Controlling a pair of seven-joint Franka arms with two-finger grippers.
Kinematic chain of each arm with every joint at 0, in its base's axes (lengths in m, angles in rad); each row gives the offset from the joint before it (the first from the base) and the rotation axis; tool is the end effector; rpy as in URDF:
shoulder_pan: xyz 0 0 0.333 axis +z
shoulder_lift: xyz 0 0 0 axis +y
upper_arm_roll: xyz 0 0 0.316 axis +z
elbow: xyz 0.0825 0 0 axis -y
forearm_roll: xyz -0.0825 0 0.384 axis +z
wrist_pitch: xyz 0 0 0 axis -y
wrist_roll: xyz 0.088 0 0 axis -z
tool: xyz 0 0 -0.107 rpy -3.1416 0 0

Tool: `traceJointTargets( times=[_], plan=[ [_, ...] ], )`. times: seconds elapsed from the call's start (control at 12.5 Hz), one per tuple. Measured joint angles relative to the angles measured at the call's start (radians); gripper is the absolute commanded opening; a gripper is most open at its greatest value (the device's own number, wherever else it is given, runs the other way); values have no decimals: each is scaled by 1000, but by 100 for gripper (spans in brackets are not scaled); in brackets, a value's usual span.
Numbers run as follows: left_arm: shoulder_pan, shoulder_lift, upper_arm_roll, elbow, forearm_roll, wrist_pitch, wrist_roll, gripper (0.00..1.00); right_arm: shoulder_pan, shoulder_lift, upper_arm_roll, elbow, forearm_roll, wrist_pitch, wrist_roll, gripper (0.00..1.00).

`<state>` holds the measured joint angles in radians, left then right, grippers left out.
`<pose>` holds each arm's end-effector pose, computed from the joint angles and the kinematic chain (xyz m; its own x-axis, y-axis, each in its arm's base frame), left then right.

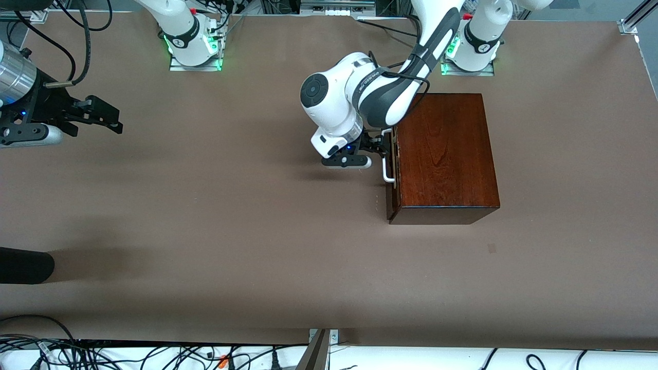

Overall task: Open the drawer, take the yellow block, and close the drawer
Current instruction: 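Grasp the white drawer handle with the left gripper, then pull the drawer open by its handle with the left gripper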

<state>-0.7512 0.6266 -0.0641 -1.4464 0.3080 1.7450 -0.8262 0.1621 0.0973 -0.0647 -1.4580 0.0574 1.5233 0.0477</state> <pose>0.4906 -0.4706 0.3018 0.9957 -0.0761 -0.0520 -0.0905 -0.9139 -0.3956 0.5764 0.0647 0.6184 0.9980 0.0525 -0.0341 0.0508 -0.9975 -0.0495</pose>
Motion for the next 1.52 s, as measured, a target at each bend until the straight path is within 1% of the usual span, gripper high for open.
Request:
traceJointTargets(
  times=[0.32, 0.88, 1.04, 1.28, 1.52],
  plan=[
    [0, 24, 0, 0, 49, 0, -34, 100, 0, 0, 0, 0, 0, 0, 0, 100],
    [-9, 53, 2, 1, 50, 1, -86, 100, 0, 0, 0, 0, 0, -1, 0, 100],
    [-9, 53, 6, 6, 24, 4, -90, 100, 0, 0, 0, 0, 0, -1, 0, 100],
    [-6, 52, 19, 28, -78, 33, -89, 100, 0, 0, 0, 0, 0, -1, 0, 100],
    [-5, 51, 26, 37, -141, 64, -87, 100, 0, 0, 0, 0, 0, -1, 0, 100]
  ],
)
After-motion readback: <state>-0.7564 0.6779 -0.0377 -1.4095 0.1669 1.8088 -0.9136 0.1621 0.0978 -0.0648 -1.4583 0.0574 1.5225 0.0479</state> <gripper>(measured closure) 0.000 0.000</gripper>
